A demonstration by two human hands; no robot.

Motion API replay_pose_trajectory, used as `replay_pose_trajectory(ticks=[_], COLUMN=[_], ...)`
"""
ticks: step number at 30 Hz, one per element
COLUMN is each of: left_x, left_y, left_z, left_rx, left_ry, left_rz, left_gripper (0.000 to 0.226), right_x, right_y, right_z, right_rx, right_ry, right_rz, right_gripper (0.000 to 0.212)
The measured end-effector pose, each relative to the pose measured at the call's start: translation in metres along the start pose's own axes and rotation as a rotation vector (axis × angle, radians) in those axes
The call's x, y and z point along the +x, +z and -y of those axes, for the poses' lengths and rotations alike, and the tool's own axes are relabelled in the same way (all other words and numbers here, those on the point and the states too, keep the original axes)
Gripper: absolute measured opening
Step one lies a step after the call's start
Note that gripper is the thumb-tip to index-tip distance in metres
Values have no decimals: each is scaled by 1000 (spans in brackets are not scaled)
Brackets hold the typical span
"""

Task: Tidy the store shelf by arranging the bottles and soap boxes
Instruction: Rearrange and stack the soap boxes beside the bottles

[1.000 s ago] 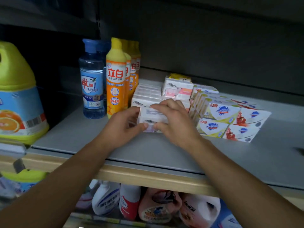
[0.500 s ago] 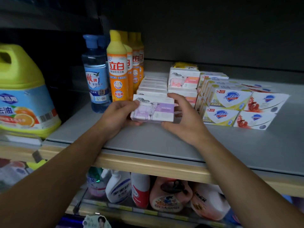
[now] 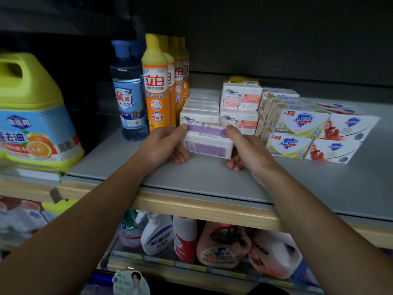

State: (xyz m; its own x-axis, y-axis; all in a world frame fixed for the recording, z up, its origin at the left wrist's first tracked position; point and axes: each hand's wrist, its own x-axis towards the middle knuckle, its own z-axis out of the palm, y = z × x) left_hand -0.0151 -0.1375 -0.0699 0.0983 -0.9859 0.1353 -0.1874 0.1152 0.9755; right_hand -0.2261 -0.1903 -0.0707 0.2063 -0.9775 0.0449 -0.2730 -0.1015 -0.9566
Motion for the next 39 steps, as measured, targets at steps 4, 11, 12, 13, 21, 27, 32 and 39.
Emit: replay_pose_trajectory(ticks=[4,11,12,13,21,27,32,39], left_x=[-1,-3,-3,-3,-11,-13,-8,-7], left_y=[1,-2,-2,-2,-3,0,1,-16], left_z=[-1,-1,-1,-1,-4,-5,1,9], left_rx=[-36,-105,-89,-76,-28,-30,136,769], left_ry=[29,64,74,84,318,320,314,331], left_rz=[-9,-23,-26,-25,71,68,-33,-83], left_gripper=[37,23,25,27,48,52,34,44], right_x=[1,-8,-8,-9,-7,-5,-4,-4], right_y=[0,4,5,6,2,3,3,3], right_z=[-2,-6,-6,-5,-5,-8,-7,-5], right_rx=[115,-182,-244,-273,-378,-469,-442,-576], right_ry=[-107,-451,-483,-507,-581,-612,-632,-567], right_rz=[32,91,81,74,-81,-96,-117,-69], right_gripper=[32,72,73,73,48,51,48,47])
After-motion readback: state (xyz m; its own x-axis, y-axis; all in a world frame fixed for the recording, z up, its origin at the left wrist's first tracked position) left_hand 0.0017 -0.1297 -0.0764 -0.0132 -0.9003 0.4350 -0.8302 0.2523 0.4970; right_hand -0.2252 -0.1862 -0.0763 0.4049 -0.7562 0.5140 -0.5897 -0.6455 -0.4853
